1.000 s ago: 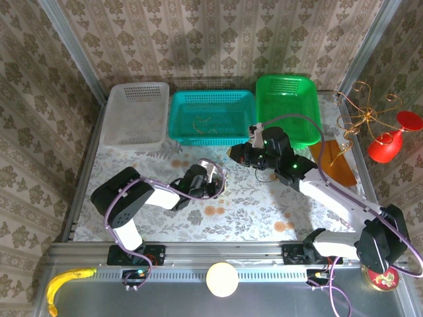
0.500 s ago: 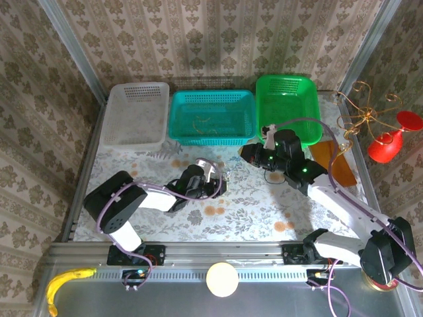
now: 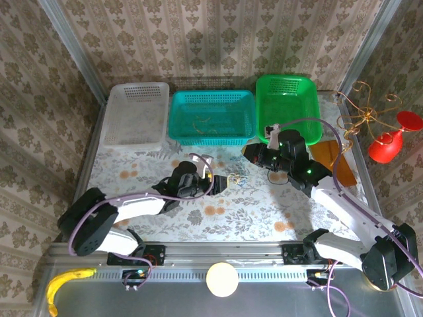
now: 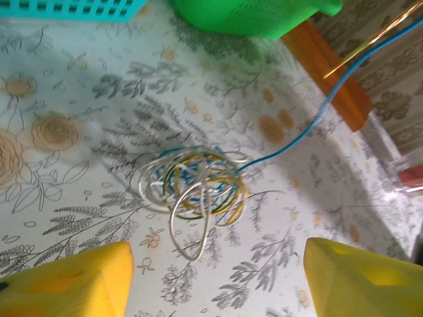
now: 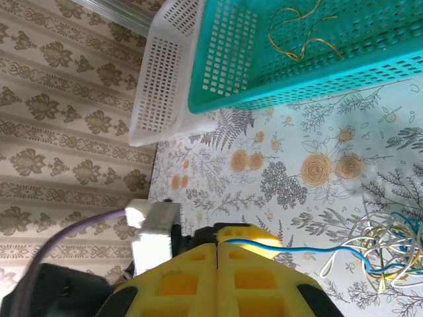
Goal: Untangle the cables
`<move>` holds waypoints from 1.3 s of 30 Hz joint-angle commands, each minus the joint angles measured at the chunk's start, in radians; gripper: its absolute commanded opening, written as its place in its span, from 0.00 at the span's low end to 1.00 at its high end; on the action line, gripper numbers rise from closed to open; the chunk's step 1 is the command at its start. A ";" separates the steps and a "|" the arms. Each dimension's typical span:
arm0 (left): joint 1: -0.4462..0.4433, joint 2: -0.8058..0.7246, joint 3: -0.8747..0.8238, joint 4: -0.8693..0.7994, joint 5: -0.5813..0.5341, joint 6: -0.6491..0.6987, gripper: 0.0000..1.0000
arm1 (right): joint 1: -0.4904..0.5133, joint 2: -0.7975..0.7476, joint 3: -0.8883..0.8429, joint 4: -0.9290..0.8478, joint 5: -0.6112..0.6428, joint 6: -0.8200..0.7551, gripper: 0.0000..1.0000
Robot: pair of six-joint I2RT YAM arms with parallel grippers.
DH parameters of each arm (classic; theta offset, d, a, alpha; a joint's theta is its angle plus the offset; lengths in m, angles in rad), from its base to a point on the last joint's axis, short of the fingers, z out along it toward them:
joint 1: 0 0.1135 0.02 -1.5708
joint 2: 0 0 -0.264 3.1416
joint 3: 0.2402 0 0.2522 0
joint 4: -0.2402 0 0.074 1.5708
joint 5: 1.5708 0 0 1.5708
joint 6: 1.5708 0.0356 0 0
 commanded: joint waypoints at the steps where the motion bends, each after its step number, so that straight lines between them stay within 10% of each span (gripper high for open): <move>1: 0.003 -0.092 0.007 -0.065 -0.015 -0.001 0.72 | -0.005 -0.019 0.004 0.000 0.008 -0.008 0.00; 18: 0.000 -0.116 0.121 0.073 0.011 -0.103 0.78 | -0.005 -0.002 -0.037 0.056 -0.019 0.032 0.00; 39: -0.001 0.133 0.120 0.423 0.036 -0.234 0.51 | -0.005 0.001 -0.063 0.090 -0.027 0.052 0.00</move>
